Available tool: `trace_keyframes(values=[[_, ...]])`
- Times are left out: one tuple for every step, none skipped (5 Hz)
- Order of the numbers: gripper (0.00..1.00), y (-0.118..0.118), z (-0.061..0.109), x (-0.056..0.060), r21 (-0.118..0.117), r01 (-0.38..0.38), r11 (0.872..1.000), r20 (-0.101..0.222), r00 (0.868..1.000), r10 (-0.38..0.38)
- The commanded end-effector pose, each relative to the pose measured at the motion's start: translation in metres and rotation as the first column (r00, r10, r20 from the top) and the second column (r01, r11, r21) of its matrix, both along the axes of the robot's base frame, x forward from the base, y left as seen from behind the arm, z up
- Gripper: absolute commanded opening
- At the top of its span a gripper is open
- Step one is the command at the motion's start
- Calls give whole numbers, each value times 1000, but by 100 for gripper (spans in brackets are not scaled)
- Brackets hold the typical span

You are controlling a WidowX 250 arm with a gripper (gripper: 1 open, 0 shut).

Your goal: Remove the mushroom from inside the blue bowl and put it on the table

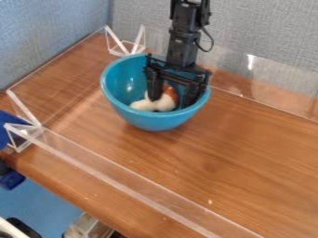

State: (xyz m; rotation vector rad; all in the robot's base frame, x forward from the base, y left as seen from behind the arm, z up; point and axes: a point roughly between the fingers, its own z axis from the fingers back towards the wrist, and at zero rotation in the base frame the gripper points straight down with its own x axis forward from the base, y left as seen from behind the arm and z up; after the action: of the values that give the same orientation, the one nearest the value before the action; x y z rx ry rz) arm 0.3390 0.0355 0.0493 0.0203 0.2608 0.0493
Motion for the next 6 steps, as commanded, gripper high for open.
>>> trace_keyframes(values=[[100,12,13,3,12,-47,999,42,998,46],[100,13,13,2,13,-51,999,42,998,51],[0,14,6,4,17,-52,998,34,998,51],[0,14,4,4,20,-46,999,37,998,45],[0,13,8,4,23,-32,999,47,998,31],[0,11,15,3,25,-17,1000,60,998,16]])
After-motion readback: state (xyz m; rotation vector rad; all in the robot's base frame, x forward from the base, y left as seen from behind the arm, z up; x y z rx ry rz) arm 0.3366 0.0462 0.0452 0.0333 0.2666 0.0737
